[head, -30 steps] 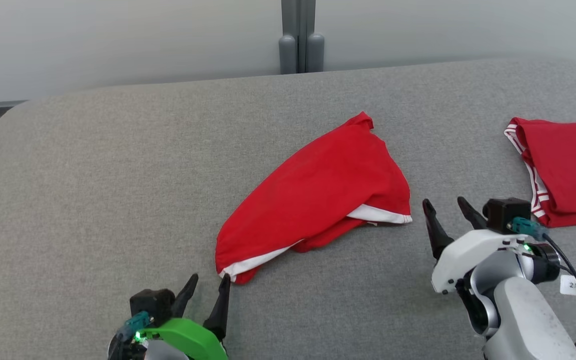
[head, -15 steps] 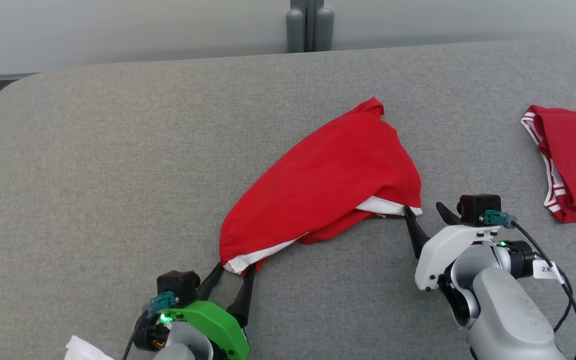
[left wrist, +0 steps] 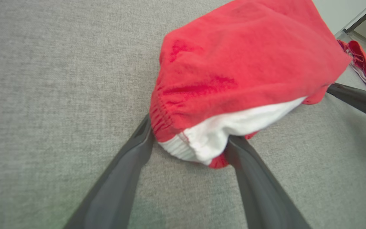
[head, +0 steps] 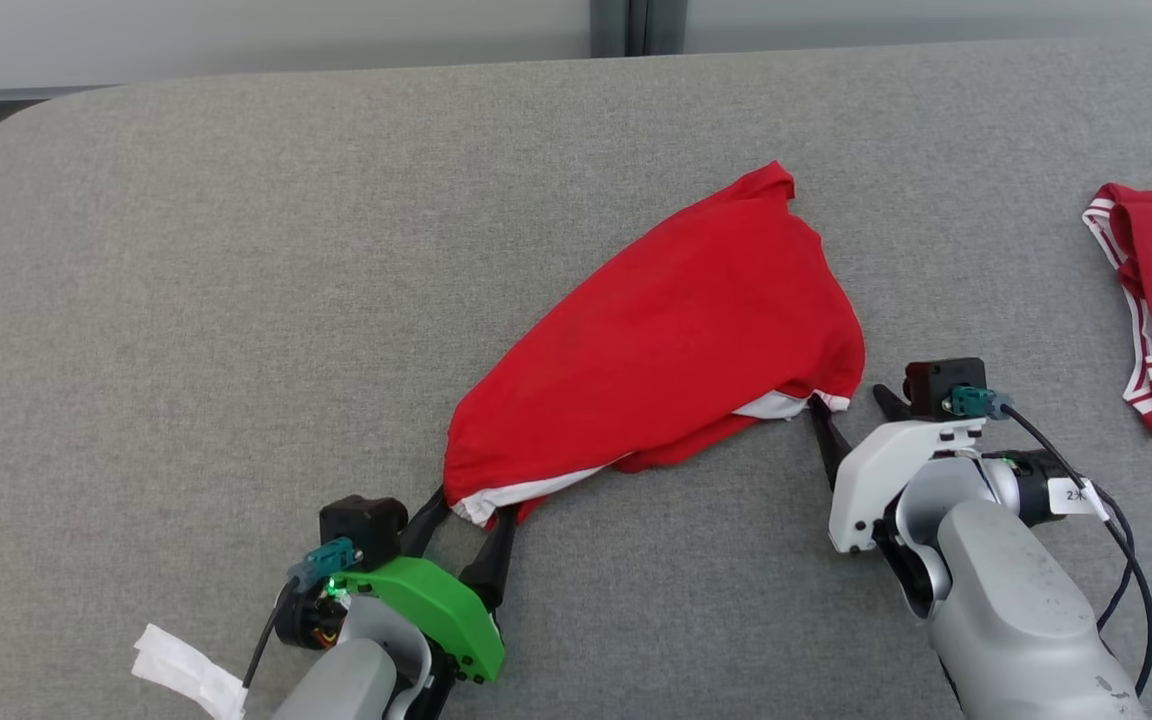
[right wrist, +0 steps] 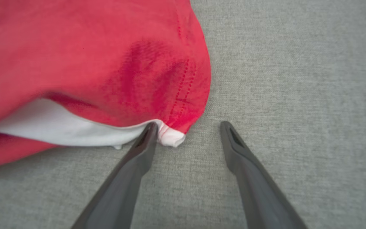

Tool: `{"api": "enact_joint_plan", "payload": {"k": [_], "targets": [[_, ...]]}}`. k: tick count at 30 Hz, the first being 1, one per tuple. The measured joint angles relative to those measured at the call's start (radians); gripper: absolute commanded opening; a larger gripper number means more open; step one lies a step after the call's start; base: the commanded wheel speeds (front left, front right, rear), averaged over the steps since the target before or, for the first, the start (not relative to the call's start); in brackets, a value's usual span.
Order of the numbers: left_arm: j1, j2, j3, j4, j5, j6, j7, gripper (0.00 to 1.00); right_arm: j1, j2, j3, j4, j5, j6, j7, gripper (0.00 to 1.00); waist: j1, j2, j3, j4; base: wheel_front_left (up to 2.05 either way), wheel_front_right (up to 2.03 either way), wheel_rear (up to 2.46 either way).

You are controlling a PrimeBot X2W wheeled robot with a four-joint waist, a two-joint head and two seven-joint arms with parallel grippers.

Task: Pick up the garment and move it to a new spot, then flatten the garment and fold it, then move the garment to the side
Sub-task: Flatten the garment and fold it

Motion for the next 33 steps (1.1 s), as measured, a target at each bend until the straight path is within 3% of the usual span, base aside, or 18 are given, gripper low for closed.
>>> {"api": "enact_joint_plan", "payload": {"k": [3,4,5,6,7,9,10,15,21,27,33], "targets": [[-0.013,0.001,-0.014,0.014,-0.01,0.0,-0.008,1.0,-0.012,0.0,0.006,0.015,-0.027,0.0,0.007,1.0,0.0,0.0,0.009,0.002,0.0,0.0,0.0],[-0.016,0.001,-0.018,0.017,-0.012,0.0,-0.008,0.98,-0.014,0.0,0.006,0.017,-0.03,0.0,0.008,0.9,0.0,0.0,0.01,0.002,0.0,0.0,0.0],[-0.019,0.001,-0.022,0.019,-0.015,0.0,-0.008,0.92,-0.015,0.0,0.006,0.017,-0.036,0.0,0.011,0.74,0.0,0.0,0.01,0.001,0.0,0.0,0.0],[-0.021,0.001,-0.026,0.021,-0.021,0.0,-0.009,0.67,-0.016,0.0,0.006,0.018,-0.04,0.0,0.011,0.48,0.0,0.0,0.01,0.0,0.0,0.0,0.0],[-0.023,0.001,-0.029,0.022,-0.025,0.0,-0.009,0.47,-0.016,0.0,0.005,0.02,-0.041,0.0,0.012,0.3,0.0,0.0,0.01,-0.001,0.0,0.0,0.0],[-0.029,0.001,-0.039,0.023,-0.029,0.0,-0.014,0.0,-0.017,0.001,0.005,0.022,-0.044,0.0,0.014,0.04,0.0,0.0,0.008,-0.002,0.0,0.0,0.0],[-0.032,0.001,-0.047,0.024,-0.033,0.0,-0.015,0.0,-0.017,0.001,0.005,0.023,-0.044,0.0,0.017,0.0,0.0,0.0,0.007,-0.003,0.0,0.0,0.0],[-0.038,0.004,-0.065,0.012,-0.046,0.0,-0.017,0.0,-0.002,0.006,-0.023,-0.002,-0.044,0.001,-0.008,0.0,0.0,0.0,-0.004,-0.007,0.0,0.0,0.0],[-0.036,0.029,0.004,-0.123,-0.035,0.0,-0.021,0.0,0.028,0.002,-0.084,-0.129,-0.036,0.0,-0.049,0.0,0.0,0.0,-0.029,-0.009,0.0,0.0,0.0],[0.007,0.07,0.024,-0.311,0.013,0.0,-0.022,0.0,0.091,-0.008,-0.119,-0.35,-0.007,0.0,-0.016,0.0,0.0,0.0,-0.061,-0.02,0.0,0.0,0.0],[0.008,0.103,0.024,-0.529,-0.02,0.0,0.041,0.0,0.162,-0.006,-0.145,-0.653,0.143,0.0,0.082,0.0,0.0,0.0,-0.08,-0.045,0.0,0.0,0.0]]}}
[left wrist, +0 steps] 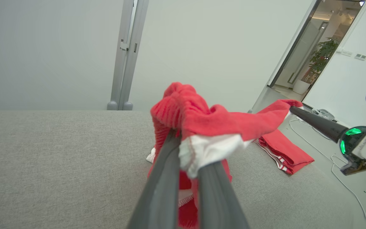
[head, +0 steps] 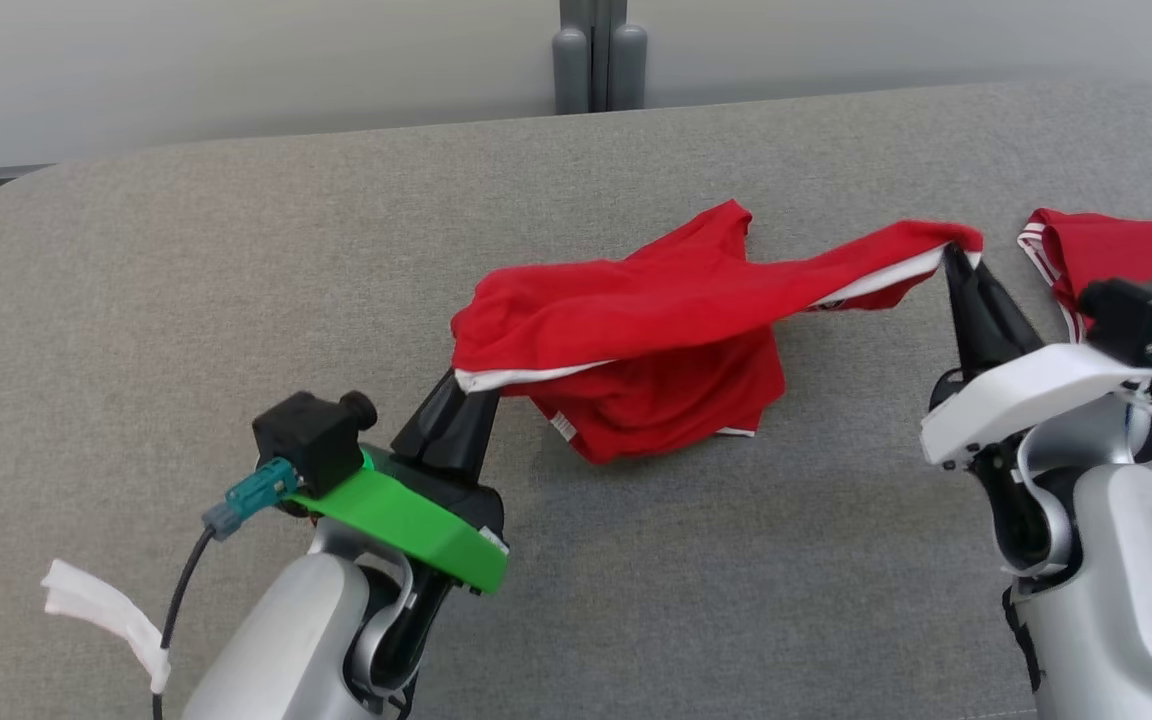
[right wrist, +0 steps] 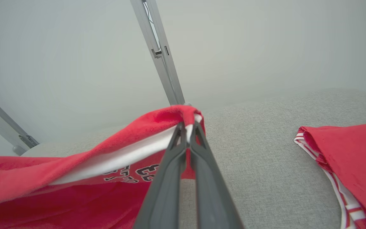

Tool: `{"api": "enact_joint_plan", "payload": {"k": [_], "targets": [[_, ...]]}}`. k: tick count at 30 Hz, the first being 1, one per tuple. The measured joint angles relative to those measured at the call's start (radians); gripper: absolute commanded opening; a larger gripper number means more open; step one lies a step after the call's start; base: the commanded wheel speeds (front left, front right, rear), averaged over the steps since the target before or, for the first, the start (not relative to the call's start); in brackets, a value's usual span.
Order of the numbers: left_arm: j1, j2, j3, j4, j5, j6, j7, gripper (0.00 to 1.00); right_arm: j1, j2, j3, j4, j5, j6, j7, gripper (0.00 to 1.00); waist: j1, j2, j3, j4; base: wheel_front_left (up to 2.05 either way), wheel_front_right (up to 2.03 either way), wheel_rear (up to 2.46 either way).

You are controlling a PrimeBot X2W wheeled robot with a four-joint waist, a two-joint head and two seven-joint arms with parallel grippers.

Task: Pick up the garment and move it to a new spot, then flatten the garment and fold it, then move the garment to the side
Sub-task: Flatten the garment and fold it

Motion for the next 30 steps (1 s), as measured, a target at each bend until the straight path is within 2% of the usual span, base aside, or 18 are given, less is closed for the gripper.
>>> {"api": "enact_joint_plan", "payload": {"k": [4,7,11,15,17,19,23,27,30], "targets": [[-0.043,0.028,-0.009,-0.113,-0.021,0.0,0.103,0.0,-0.007,-0.017,-0.019,-0.151,0.055,0.0,0.074,0.0,0.0,0.0,0.008,-0.017,0.0,0.0,0.0],[-0.115,0.041,-0.006,-0.136,-0.036,0.0,0.177,0.0,-0.068,-0.031,-0.019,-0.181,0.084,-0.001,0.128,0.0,0.0,0.0,0.031,-0.027,0.0,0.0,0.0],[-0.259,0.049,0.016,-0.091,-0.056,0.0,0.253,0.0,-0.23,-0.075,0.009,-0.114,0.101,-0.001,0.169,0.0,0.0,0.0,0.076,-0.044,0.0,0.0,0.0],[-0.449,0.045,0.059,0.026,-0.04,0.015,0.27,0.0,-0.446,-0.072,0.017,0.069,0.144,-0.001,0.149,0.0,0.0,0.0,0.138,-0.064,0.0,0.0,0.0],[-0.545,0.039,0.086,0.105,-0.028,0.026,0.262,0.0,-0.568,-0.064,0.038,0.179,0.14,-0.001,0.112,0.0,0.0,0.0,0.175,-0.077,0.0,0.0,0.0],[-0.621,0.019,0.123,0.176,-0.063,0.028,0.246,0.0,-0.672,-0.053,0.037,0.281,0.118,-0.001,0.056,0.0,0.0,0.0,0.209,-0.09,0.0,0.0,0.0],[-0.785,0.02,0.14,0.306,-0.007,0.029,0.171,0.0,-0.858,-0.036,0.024,0.449,0.065,0.0,-0.113,0.0,0.0001,0.0,0.275,-0.119,0.0,0.0,0.0],[-0.928,-0.002,0.173,0.366,0.016,0.035,0.036,0.0,-1.021,-0.034,0.023,0.515,0.041,0.001,-0.293,0.0,0.0001,0.0,0.328,-0.146,0.0,0.0,0.0],[-0.994,-0.019,0.182,0.39,0.034,0.033,-0.02,0.0,-1.099,-0.051,0.007,0.528,0.033,0.001,-0.348,0.0,0.0001,0.0,0.357,-0.162,0.0,0.0,0.0]]}}
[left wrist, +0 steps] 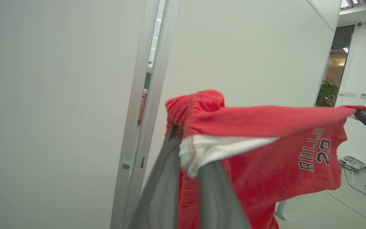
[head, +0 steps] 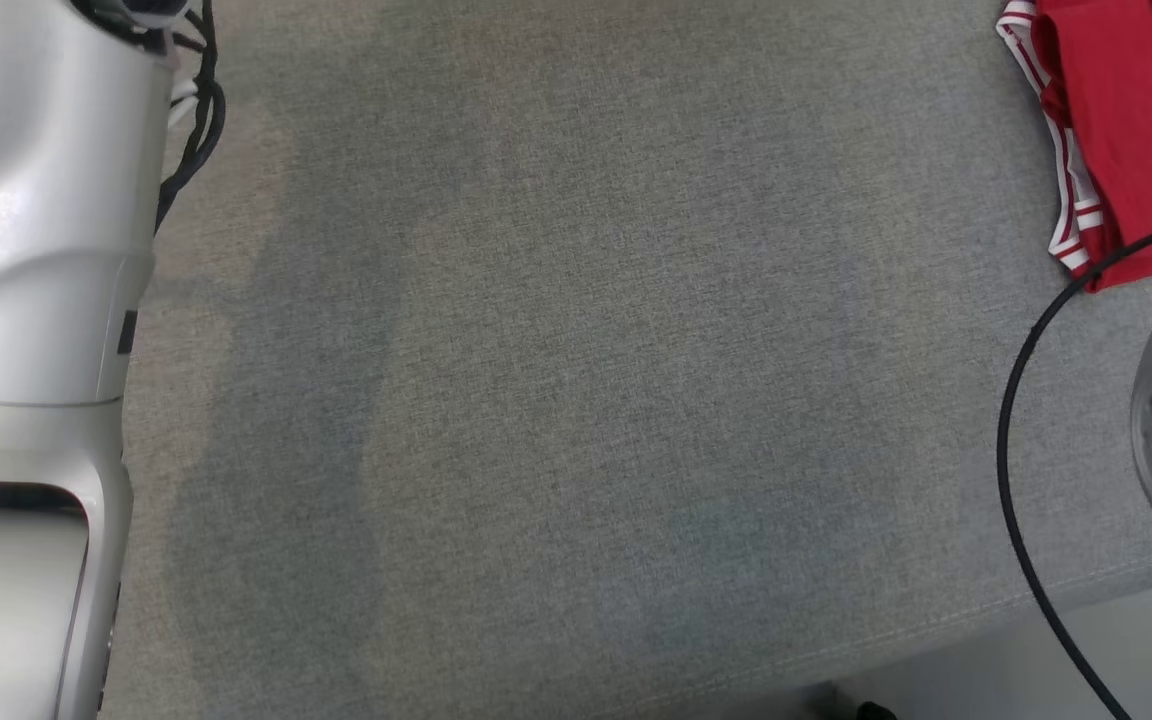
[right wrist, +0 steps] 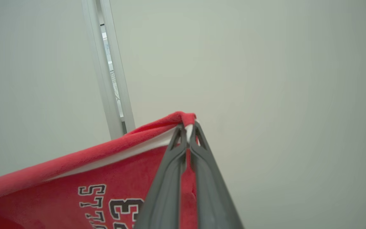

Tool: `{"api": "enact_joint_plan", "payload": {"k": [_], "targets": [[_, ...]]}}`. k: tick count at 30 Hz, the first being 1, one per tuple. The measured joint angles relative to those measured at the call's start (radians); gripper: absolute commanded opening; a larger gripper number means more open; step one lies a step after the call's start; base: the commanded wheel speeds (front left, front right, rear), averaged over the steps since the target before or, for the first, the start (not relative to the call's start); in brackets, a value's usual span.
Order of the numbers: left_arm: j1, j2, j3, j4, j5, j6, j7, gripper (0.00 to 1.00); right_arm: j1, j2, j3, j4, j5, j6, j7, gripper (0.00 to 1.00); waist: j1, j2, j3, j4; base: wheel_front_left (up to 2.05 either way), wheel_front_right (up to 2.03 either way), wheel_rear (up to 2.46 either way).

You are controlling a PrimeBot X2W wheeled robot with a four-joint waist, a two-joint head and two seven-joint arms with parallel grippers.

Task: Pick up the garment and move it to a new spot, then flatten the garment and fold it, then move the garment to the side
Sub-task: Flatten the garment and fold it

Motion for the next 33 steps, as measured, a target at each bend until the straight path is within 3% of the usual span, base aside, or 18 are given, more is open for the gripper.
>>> {"api": "enact_joint_plan", "payload": {"k": [6,12,16,24,33], "targets": [[0.006,0.006,-0.05,0.036,0.021,-0.027,-0.035,0.0,-0.002,-0.06,0.091,0.021,0.014,0.0,-0.017,0.0,-0.0001,0.0,0.045,-0.011,0.0,0.0,0.0],[0.219,-0.015,-0.144,0.129,0.017,-0.031,-0.039,0.0,0.203,-0.125,0.238,0.054,0.054,-0.001,-0.016,0.0,0.0,0.0,0.055,0.004,0.0,0.0,0.0],[0.352,-0.02,-0.211,0.121,-0.007,-0.033,-0.042,0.0,0.355,-0.193,0.303,0.051,0.123,-0.001,0.037,0.0,-0.0001,0.0,0.028,0.01,0.0,0.0,0.0],[0.616,0.05,-0.289,0.054,0.013,-0.035,-0.042,0.0,0.685,-0.321,0.4,-0.162,0.27,0.001,0.304,0.0,-0.0001,0.0,-0.077,0.02,0.0,0.0,0.0],[0.876,0.127,-0.329,-0.034,0.037,0.006,-0.043,0.0,1.076,-0.439,0.375,-0.533,0.268,0.001,0.731,0.0,-0.0002,0.0,-0.206,0.031,0.0,0.0,0.0]]}}
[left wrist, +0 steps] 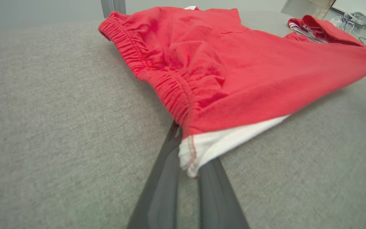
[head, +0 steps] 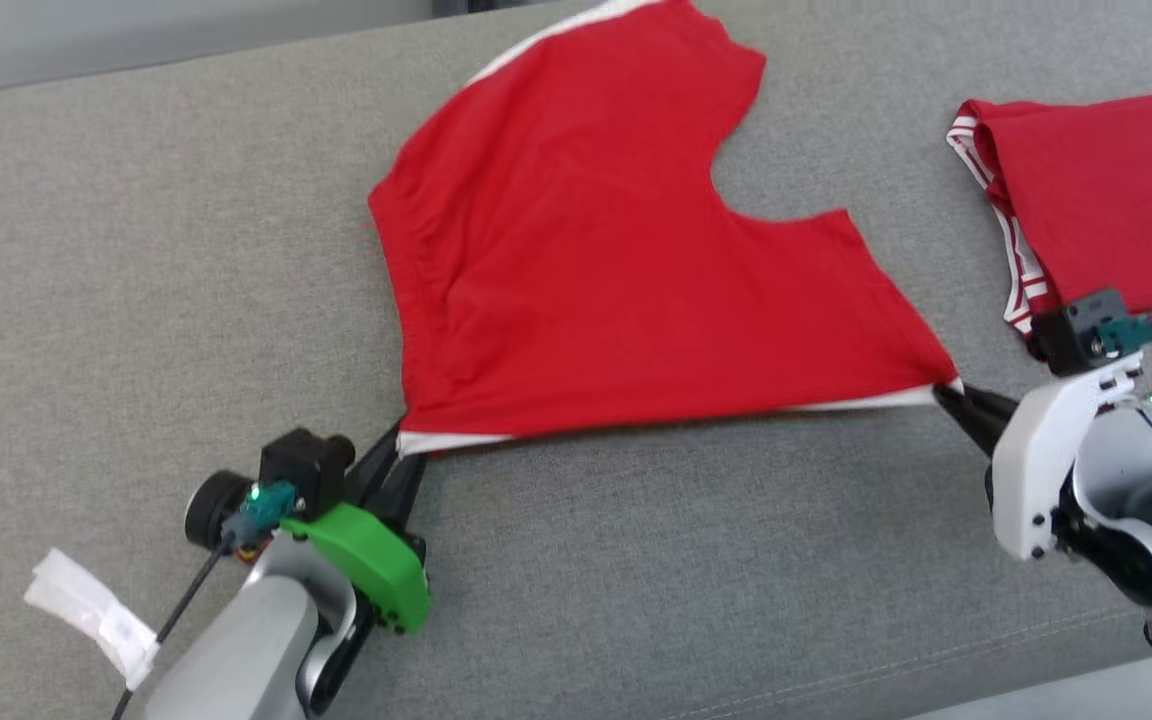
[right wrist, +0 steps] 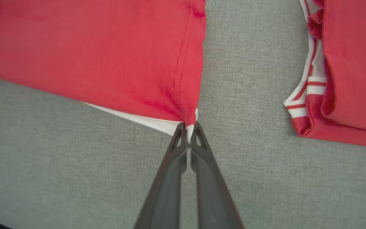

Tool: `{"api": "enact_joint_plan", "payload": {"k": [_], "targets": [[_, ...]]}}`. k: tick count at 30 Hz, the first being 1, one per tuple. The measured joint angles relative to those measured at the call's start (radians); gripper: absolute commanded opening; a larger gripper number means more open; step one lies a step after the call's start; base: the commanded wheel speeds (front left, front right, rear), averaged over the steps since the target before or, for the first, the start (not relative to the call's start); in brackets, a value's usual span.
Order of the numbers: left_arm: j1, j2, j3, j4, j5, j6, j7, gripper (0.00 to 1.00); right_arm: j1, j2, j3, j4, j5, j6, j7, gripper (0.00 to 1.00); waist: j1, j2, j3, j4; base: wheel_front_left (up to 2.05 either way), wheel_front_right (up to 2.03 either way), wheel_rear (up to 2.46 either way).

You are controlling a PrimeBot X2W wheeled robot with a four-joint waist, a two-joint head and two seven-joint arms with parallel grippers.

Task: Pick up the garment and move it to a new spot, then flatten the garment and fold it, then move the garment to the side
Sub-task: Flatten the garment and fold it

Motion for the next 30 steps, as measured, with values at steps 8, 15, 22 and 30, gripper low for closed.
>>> {"api": "enact_joint_plan", "payload": {"k": [8,15,22,30], "targets": [[0.216,0.075,-0.021,-0.154,-0.007,0.08,0.042,0.0,0.318,0.053,-0.186,-0.31,-0.048,0.0,0.371,0.0,0.0,0.0,-0.092,0.014,0.0,0.0,0.0],[0.367,0.123,-0.054,-0.314,-0.01,0.146,0.099,0.0,0.543,0.168,-0.35,-0.549,-0.107,0.0,0.521,0.0,0.0,0.0,-0.141,0.041,0.0,0.0,0.0],[0.388,0.114,-0.053,-0.407,-0.022,0.172,0.109,0.0,0.509,0.2,-0.404,-0.621,-0.16,-0.001,0.354,0.0,0.0,0.0,-0.154,0.078,0.0,0.0,0.0],[0.227,0.06,-0.053,-0.37,-0.021,0.155,0.17,0.0,0.331,0.172,-0.373,-0.455,-0.198,-0.001,0.205,0.0,0.0,0.0,-0.132,0.107,0.0,0.0,0.0]]}}
